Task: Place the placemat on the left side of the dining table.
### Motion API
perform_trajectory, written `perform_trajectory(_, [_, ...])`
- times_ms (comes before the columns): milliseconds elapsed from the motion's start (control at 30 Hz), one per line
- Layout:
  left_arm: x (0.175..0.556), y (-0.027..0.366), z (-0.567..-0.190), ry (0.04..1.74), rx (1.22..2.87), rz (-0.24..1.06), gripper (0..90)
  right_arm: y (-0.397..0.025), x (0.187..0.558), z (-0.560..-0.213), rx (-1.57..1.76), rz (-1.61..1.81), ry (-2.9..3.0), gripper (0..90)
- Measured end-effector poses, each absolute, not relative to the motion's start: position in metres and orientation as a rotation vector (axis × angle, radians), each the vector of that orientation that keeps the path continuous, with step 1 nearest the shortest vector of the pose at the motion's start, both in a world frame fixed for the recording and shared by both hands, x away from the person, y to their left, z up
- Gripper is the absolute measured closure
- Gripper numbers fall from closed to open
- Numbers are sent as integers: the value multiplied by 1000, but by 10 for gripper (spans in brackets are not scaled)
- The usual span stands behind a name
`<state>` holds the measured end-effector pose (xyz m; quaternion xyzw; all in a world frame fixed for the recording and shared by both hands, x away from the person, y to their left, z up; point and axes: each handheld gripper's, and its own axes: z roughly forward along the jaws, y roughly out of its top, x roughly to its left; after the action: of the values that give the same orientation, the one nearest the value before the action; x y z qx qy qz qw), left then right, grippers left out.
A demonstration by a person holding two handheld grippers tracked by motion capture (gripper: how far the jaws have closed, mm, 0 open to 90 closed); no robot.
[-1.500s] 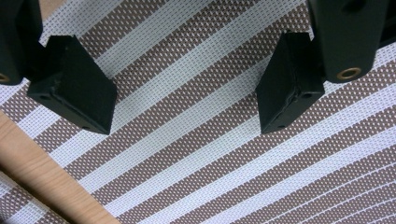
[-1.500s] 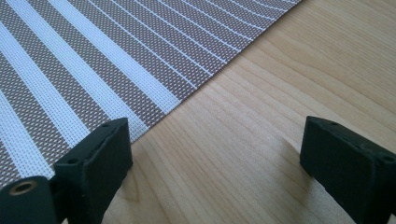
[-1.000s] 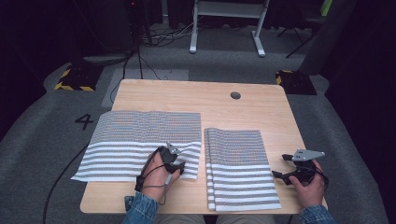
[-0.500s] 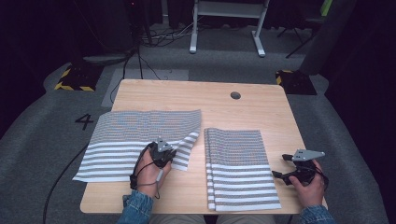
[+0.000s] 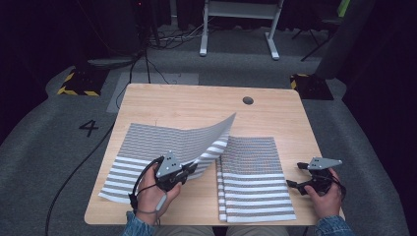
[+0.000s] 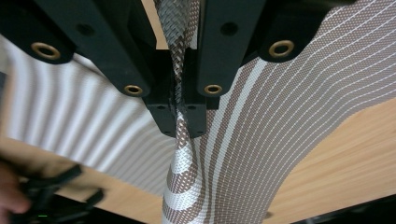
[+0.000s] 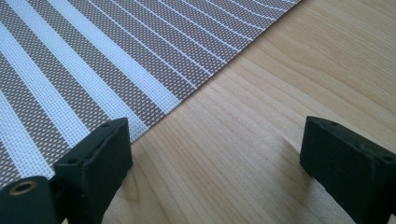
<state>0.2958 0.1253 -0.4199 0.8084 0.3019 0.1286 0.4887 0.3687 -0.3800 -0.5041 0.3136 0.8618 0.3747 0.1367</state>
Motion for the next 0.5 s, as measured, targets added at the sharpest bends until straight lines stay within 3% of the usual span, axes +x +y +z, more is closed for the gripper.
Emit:
perform_trajectory(100, [284,121,-418,656,2086,186,806,-380,369,-504,908,1085,2495,93])
perform_trajectory(167, [276,117,-421,631,2144,65,606,-380,369,-504,908,1085,2495,93])
perform_trajectory(233, [270,117,-420,655,2141,77,377,-380,369,-504,910,1086,2494,93])
perform_trajectory(267, [269,119,-418,681,2121,76,345,-380,369,-504,910,1086,2494,93])
perform_trajectory(367, [272,131,-414,807,2052,113,362,-380,369,-504,909,1086,2494,93])
perform_trajectory(500, [286,157,-426,1122,1986,350,348,-380,369,-504,910,1086,2493,93])
